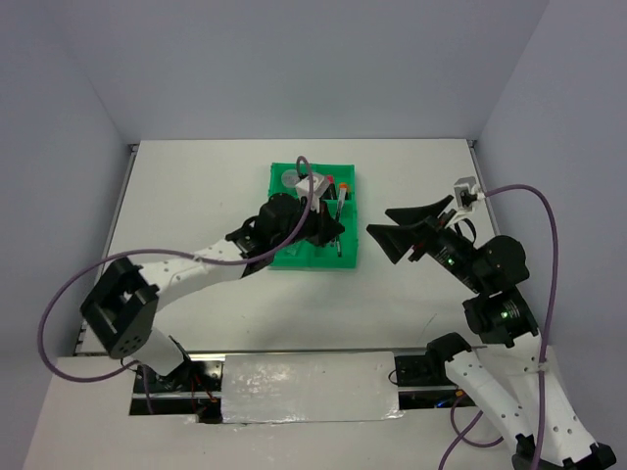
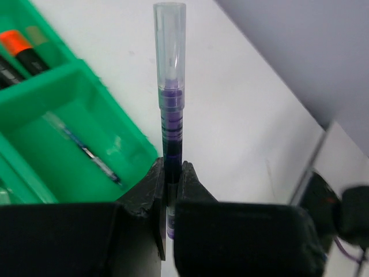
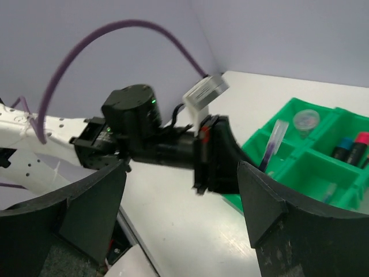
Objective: Sort the stationery into containers
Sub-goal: Place the pen in the storage box.
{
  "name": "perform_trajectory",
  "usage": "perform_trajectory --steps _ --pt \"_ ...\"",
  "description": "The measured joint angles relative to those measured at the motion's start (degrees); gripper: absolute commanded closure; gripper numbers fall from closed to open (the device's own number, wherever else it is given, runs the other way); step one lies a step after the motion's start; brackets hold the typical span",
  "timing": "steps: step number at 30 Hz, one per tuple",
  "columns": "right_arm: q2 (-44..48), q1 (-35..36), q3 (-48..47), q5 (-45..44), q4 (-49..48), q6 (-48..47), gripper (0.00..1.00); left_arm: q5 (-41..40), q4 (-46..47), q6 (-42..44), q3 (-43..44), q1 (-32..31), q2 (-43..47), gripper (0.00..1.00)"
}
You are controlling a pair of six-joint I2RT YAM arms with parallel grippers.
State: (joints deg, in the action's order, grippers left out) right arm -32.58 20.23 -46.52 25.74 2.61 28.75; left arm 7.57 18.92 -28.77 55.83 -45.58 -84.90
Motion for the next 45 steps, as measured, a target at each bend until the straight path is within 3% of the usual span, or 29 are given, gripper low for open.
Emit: perform_trajectory --steps 5,14,20,24,41,44,45 --pt "2.08 -0.02 0.0 -3.02 6.75 -2.64 0.15 -6.36 -0.72 -1.27 8.76 1.33 -11.69 1.0" --pt "2.25 -0.02 0.87 -3.91 10.67 -5.53 0.15 -13.14 -4.48 -3.69 12.37 2.1 -22.16 1.0" --pt "2.12 -0.02 2.47 -3.85 10.73 -5.7 0.15 -14.93 -6.45 -6.43 13.18 2.69 -25.11 0.71" --pt "2.1 -0.02 2.69 -3.58 10.73 -5.73 0.15 -15.26 -6.49 -7.41 13.2 2.75 -25.27 0.58" --pt "1.16 -0.02 2.73 -2.16 10.69 -5.9 0.15 -11.65 -5.25 -9.66 13.0 3.08 -24.76 0.46" --pt "0.63 -0.02 2.73 -1.81 10.69 -5.9 0.15 -10.23 -5.25 -10.51 12.68 3.08 -22.03 0.38" --pt "0.57 -0.02 2.73 -1.77 10.69 -5.92 0.15 -9.94 -5.29 -10.49 12.68 3.08 -21.27 0.31"
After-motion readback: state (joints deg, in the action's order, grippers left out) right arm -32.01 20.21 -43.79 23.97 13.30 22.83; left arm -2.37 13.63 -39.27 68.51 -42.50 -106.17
